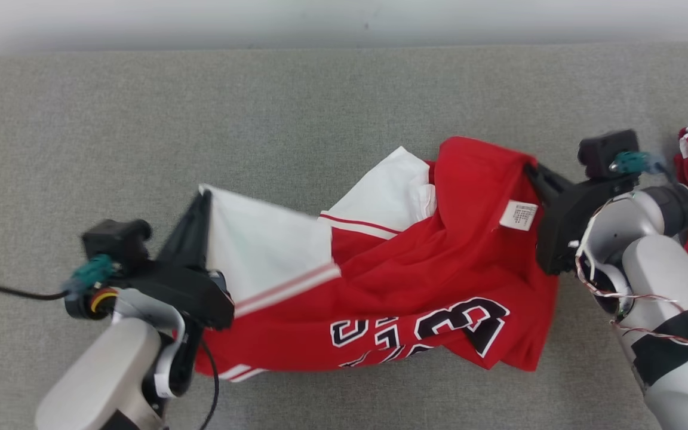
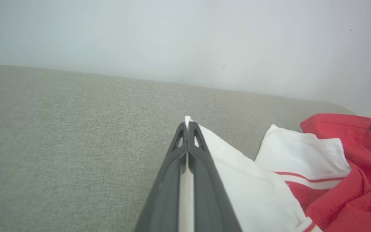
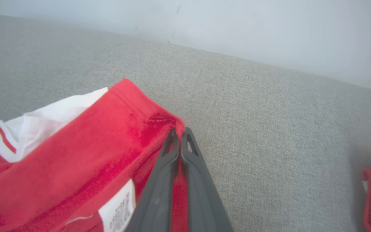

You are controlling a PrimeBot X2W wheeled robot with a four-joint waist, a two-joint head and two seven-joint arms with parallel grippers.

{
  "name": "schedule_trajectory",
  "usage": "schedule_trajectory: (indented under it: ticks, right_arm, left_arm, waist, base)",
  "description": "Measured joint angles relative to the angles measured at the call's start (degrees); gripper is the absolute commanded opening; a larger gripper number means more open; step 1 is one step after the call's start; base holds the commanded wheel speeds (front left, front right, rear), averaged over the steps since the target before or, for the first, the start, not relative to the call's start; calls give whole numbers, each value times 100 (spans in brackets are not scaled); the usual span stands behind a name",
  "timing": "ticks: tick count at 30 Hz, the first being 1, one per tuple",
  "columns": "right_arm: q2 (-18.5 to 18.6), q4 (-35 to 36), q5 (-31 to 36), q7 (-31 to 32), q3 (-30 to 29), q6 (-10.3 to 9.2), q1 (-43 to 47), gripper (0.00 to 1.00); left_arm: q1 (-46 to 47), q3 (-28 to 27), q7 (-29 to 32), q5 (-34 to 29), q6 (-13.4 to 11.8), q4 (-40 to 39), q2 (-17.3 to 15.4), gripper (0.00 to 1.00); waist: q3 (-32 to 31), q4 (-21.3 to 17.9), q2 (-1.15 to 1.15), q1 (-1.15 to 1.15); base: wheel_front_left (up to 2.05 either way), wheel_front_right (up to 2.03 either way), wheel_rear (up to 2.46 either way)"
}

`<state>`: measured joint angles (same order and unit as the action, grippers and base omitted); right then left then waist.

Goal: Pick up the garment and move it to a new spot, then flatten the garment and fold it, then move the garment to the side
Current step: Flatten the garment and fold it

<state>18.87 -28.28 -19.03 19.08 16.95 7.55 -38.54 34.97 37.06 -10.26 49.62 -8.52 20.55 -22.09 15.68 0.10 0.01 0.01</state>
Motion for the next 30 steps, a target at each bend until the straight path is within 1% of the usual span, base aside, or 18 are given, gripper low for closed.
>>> schedule_trajectory:
  ticks: [4,6,9,11,13,16,19,21,24,27,30]
  right_arm:
    - [-13,444,-580,-223,-209,0,73,0]
    - [-27,698,-990,-254,-297,0,97,0]
    - [-43,968,-1402,-231,-526,0,-6,0]
    - [-185,1048,-1734,-145,-745,0,-170,0]
    - [-341,1034,-1931,-2,-834,0,-372,0]
    - [-382,954,-1918,156,-895,0,-889,0]
    - [-536,839,-1930,178,-1039,0,-1598,0]
    - [-634,717,-1927,131,-1170,0,-2093,0]
    - [-715,502,-1739,-131,-1365,0,-2778,0]
    - [-823,270,-1435,-533,-1526,0,-3443,0]
    - [-1034,53,-1134,-1048,-1725,0,-4058,0]
  left_arm:
    - [-53,-469,-347,207,107,-437,19,0]
    - [-79,-738,-393,303,149,-677,27,0]
    - [-25,-1134,-432,467,191,-1012,-24,0]
    - [171,-1313,-404,614,233,-1159,-114,0]
    - [483,-1501,-298,738,293,-1260,-204,0]
    - [1133,-1769,-83,849,324,-1335,-414,0]
    - [1970,-1949,166,894,409,-1346,-658,0]
    - [2574,-1997,268,847,549,-1361,-810,0]
    - [3419,-1969,357,671,754,-1313,-899,0]
    - [4166,-1915,433,494,857,-1191,-950,0]
    - [4881,-1954,353,330,955,-1054,-954,0]
  waist:
    - [-61,-48,0,-1]
    - [-57,-90,0,-1]
    - [28,-143,0,-1]
    - [135,-179,0,-1]
    - [271,-216,0,-1]
    - [525,-277,0,-1]
    - [828,-347,0,0]
    - [1051,-396,0,0]
    - [1394,-463,0,0]
    - [1712,-534,0,1]
    - [1992,-616,1,1]
  base:
    - [0,0,0]
    - [0,0,0]
    - [0,0,0]
    - [0,0,0]
    - [0,0,0]
    - [0,0,0]
    - [0,0,0]
    - [0,0,0]
    - [0,0,0]
    - [0,0,0]
    - [0,0,0]
